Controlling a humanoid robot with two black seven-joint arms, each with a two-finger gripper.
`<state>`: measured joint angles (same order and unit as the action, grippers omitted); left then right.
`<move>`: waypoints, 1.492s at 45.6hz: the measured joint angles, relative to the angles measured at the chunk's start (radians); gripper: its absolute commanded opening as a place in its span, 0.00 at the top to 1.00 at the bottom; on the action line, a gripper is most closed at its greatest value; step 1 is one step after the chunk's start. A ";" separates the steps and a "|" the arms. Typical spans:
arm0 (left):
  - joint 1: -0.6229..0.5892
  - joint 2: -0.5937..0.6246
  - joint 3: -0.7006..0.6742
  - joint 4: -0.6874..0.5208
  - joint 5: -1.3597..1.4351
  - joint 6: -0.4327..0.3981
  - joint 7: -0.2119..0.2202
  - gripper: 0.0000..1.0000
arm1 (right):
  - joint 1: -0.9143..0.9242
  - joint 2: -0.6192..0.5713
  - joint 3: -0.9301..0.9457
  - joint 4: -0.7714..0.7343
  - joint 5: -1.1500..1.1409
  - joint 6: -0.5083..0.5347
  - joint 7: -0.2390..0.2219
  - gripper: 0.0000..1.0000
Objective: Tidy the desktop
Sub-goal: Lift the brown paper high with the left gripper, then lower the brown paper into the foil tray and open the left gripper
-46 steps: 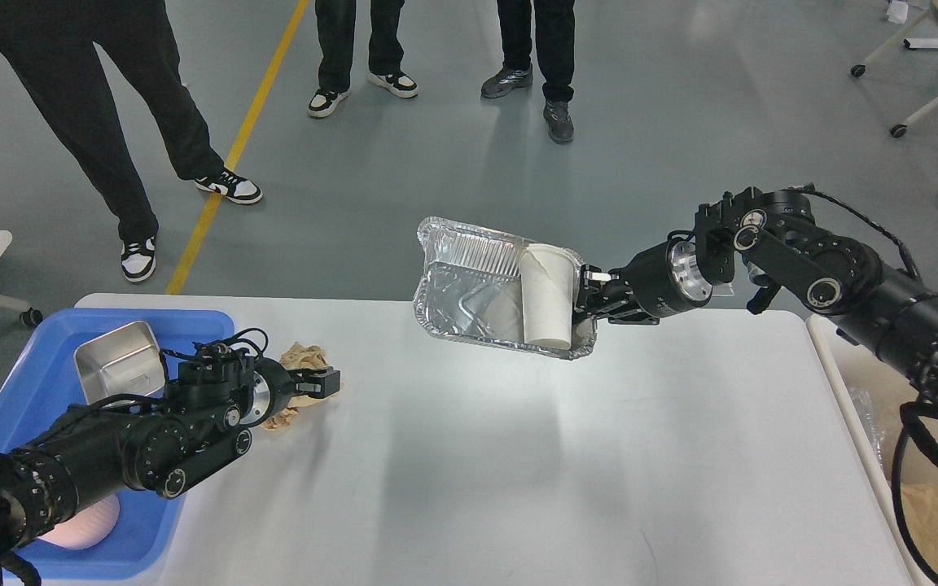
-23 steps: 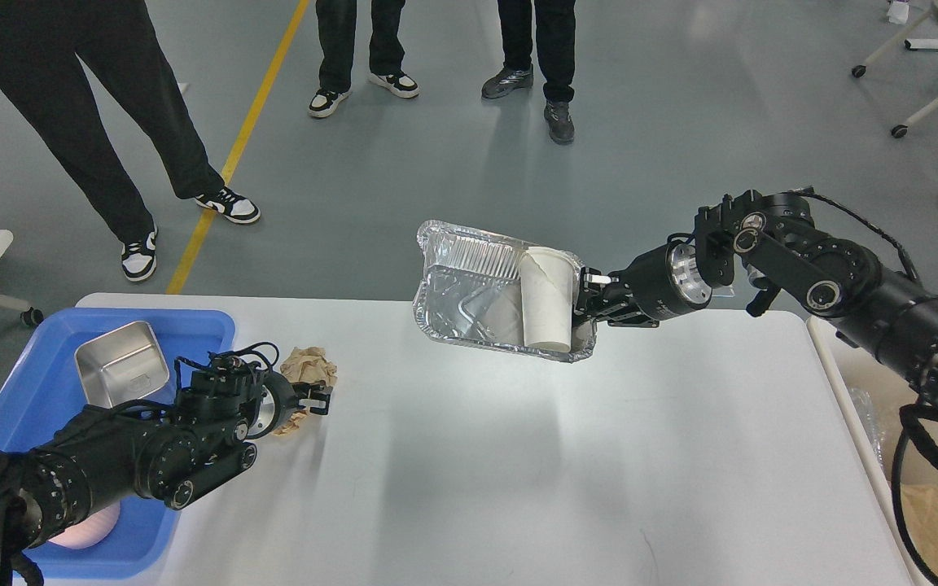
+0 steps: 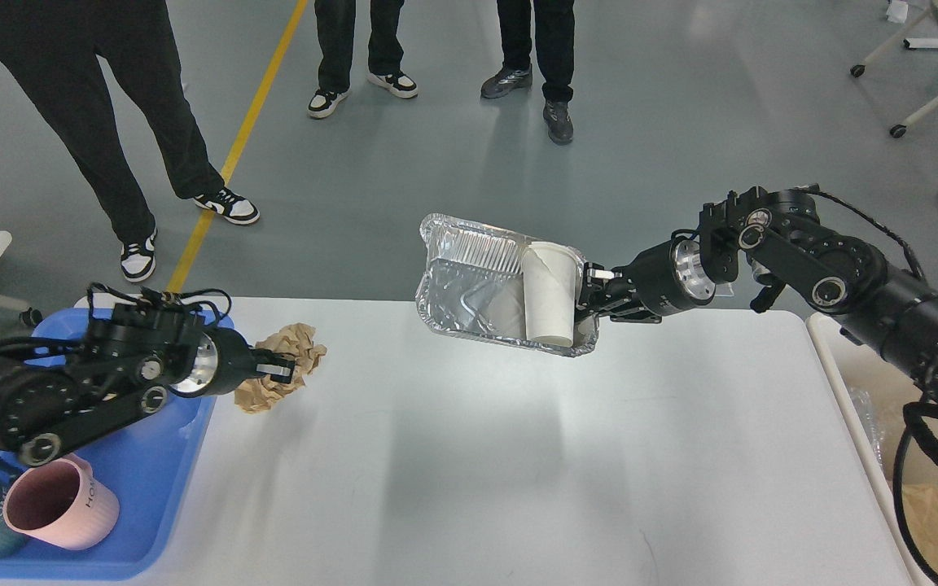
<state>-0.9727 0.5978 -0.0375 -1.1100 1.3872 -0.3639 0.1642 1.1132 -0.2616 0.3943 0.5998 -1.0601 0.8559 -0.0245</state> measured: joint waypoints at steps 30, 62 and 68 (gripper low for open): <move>-0.125 0.668 -0.960 -0.534 -0.296 -0.596 0.054 0.91 | 0.012 0.003 0.000 -0.003 -0.001 0.002 -0.003 1.00; -0.315 -0.257 -0.758 -0.196 -0.040 -0.596 0.286 0.91 | 0.018 -0.003 0.000 -0.001 0.000 0.003 -0.003 1.00; -0.308 -0.380 -0.664 -0.094 0.027 -0.596 0.280 0.91 | 0.016 -0.016 0.000 0.001 0.000 0.002 -0.002 1.00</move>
<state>-1.2809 0.2176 -0.7010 -1.2043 1.4146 -0.9600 0.4440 1.1292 -0.2772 0.3943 0.6009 -1.0598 0.8576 -0.0261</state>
